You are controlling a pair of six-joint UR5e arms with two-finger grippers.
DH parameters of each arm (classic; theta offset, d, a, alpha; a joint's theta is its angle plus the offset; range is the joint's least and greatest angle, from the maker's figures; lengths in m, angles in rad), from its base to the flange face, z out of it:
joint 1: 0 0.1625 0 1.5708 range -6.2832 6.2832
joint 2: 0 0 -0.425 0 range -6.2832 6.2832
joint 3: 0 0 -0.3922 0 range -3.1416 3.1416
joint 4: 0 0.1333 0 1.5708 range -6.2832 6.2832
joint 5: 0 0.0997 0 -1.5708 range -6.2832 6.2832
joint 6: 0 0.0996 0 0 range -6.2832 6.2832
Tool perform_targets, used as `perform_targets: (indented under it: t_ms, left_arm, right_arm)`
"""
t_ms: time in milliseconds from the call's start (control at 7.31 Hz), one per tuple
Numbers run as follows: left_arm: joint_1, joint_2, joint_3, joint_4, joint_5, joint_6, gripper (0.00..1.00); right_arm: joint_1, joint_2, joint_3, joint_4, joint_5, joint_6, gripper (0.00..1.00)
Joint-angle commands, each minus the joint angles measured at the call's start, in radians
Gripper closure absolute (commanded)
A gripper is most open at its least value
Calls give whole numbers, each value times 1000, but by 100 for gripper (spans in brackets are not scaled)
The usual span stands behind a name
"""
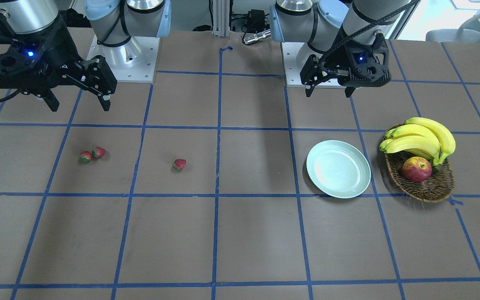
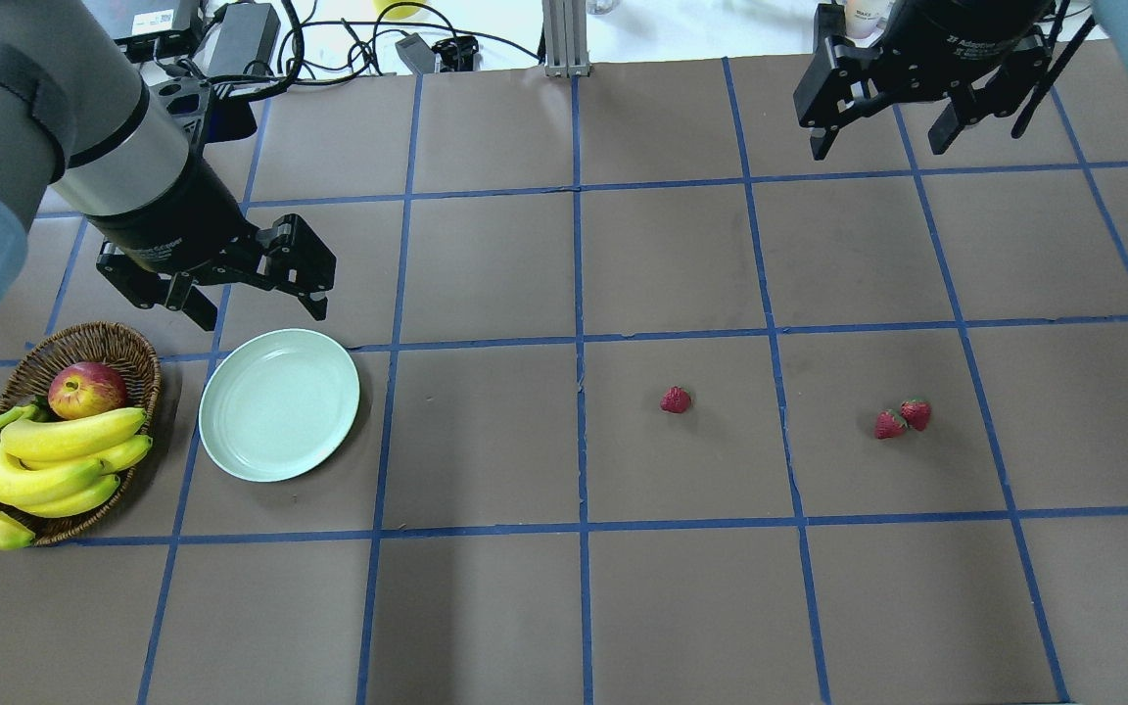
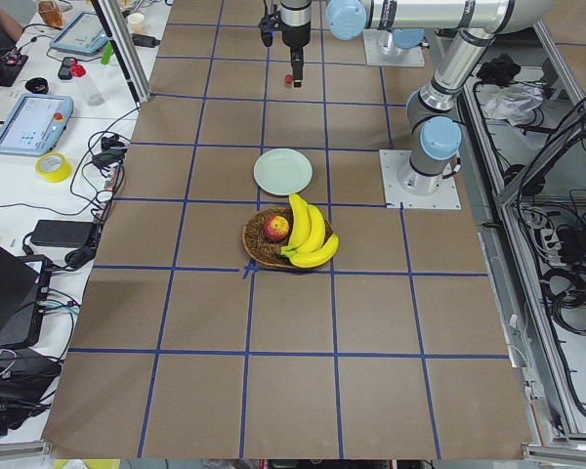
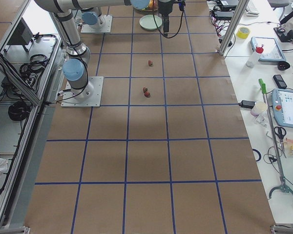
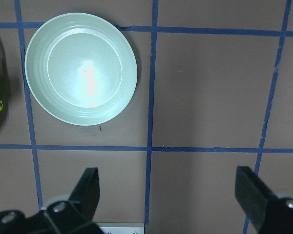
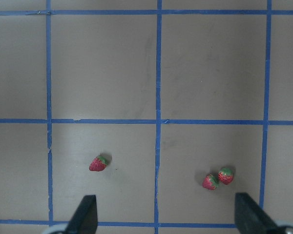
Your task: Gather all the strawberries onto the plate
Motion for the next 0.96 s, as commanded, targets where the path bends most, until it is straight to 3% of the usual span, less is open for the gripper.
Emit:
perform_targets:
  t_ms: [0, 821]
  left_arm:
    - [0, 0, -1, -2, 0, 0, 0]
    - [10, -3, 1, -2, 3, 0, 0]
  right_arm:
    - [-1, 0, 0, 0, -1, 6, 0]
    - [-19, 9, -20, 10, 1, 11, 0]
